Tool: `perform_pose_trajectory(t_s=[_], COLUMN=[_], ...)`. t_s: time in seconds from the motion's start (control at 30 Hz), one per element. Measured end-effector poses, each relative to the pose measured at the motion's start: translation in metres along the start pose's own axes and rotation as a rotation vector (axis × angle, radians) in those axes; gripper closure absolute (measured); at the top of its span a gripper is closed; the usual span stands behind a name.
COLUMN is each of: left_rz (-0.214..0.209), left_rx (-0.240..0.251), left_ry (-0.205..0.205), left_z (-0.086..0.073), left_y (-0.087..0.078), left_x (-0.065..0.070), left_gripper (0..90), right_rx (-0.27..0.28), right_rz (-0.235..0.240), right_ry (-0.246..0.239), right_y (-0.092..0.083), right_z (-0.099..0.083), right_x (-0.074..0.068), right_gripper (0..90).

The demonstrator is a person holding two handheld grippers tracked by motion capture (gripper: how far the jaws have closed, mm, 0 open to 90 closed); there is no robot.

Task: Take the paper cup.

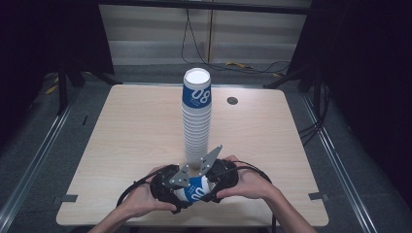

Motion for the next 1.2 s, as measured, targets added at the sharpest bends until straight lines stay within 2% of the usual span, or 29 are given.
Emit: perform_pose_trajectory(t_s=[0.07,0.13,0.17,0.2,0.23,0.27,0.4,0.43,0.53,0.57,0.63,0.7,0.77,0.83,0.87,0.93,1.03,1.07,1.1,1.17,1.2], left_rz=[0.009,0.003,0.008,0.008,0.003,0.008,0.019,0.032,0.032,0.047,0.072,0.072,0.048,0.018,0.011,0.012,0.012,0.010,0.009,-0.009,-0.009], left_rx=[0.040,0.052,0.063,0.063,0.051,0.103,0.140,0.139,0.178,0.190,0.224,0.276,0.326,0.351,0.359,0.362,0.384,0.393,0.400,0.435,0.435], left_ry=[-0.018,-0.029,-0.003,-0.003,0.016,-0.025,-0.053,-0.049,-0.088,-0.096,-0.114,-0.140,-0.184,-0.231,-0.240,-0.244,-0.228,-0.227,-0.224,-0.229,-0.229], left_z=[0.002,0.002,0.002,0.002,0.000,0.004,0.004,0.003,0.002,0.002,0.002,0.001,-0.002,-0.007,-0.009,-0.012,-0.009,-0.007,-0.005,-0.001,-0.001], left_y=[-0.003,-0.006,-0.009,-0.009,-0.012,-0.012,-0.018,-0.021,-0.031,-0.036,-0.047,-0.057,-0.062,-0.061,-0.059,-0.057,-0.058,-0.059,-0.061,-0.064,-0.064], left_x=[-0.003,-0.005,-0.007,-0.007,-0.009,-0.007,-0.010,-0.012,-0.016,-0.019,-0.025,-0.031,-0.034,-0.036,-0.035,-0.035,-0.033,-0.032,-0.031,-0.028,-0.028], left_gripper=[15.6,15.2,15.4,15.5,15.5,16.4,16.4,16.4,16.3,16.5,15.7,15.7,15.6,15.7,15.7,15.7,15.8,15.8,15.8,16.0,16.1], right_rx=[0.000,0.005,0.009,-0.003,-0.003,-0.005,-0.003,0.002,0.016,0.021,0.029,0.029,0.054,0.075,0.088,0.113,0.168,0.209,0.209,0.265,0.265], right_rz=[-0.005,-0.029,-0.028,-0.029,-0.029,-0.023,-0.040,-0.039,-0.077,-0.079,-0.085,-0.091,-0.100,-0.118,-0.107,-0.128,-0.121,-0.114,-0.114,-0.102,-0.102], right_ry=[0.004,0.007,0.009,0.010,0.010,0.012,0.005,0.011,0.032,0.042,0.049,0.063,0.068,0.085,0.097,0.110,0.136,0.161,0.161,0.195,0.195], right_y=[-0.001,-0.003,-0.003,-0.003,-0.003,-0.002,-0.002,-0.003,-0.008,-0.009,-0.011,-0.013,-0.014,-0.015,-0.015,-0.016,-0.020,-0.021,-0.021,-0.022,-0.022], right_z=[0.000,0.001,0.001,-0.001,-0.001,-0.002,-0.003,-0.004,-0.006,-0.007,-0.010,-0.013,-0.015,-0.018,-0.019,-0.023,-0.026,-0.028,-0.028,-0.030,-0.030], right_x=[-0.001,0.001,0.001,0.002,0.002,0.002,0.004,0.005,0.009,0.010,0.012,0.013,0.014,0.016,0.016,0.018,0.018,0.018,0.018,0.017,0.017], right_gripper=[29.1,29.3,29.5,29.5,29.5,29.5,29.5,29.5,29.4,29.4,29.4,29.3,29.2,29.1,29.1,29.1,28.9,28.8,28.8,28.8,28.8])
Point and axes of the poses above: each handheld gripper's, and its own axes: y roughly forward along the jaws, z roughly out of its top, x roughly to its right, the point moved 8 cm from there along y, roughly forward along the jaws, and after that the axes turned 3 degrees about -x, right-handed, at the moved point
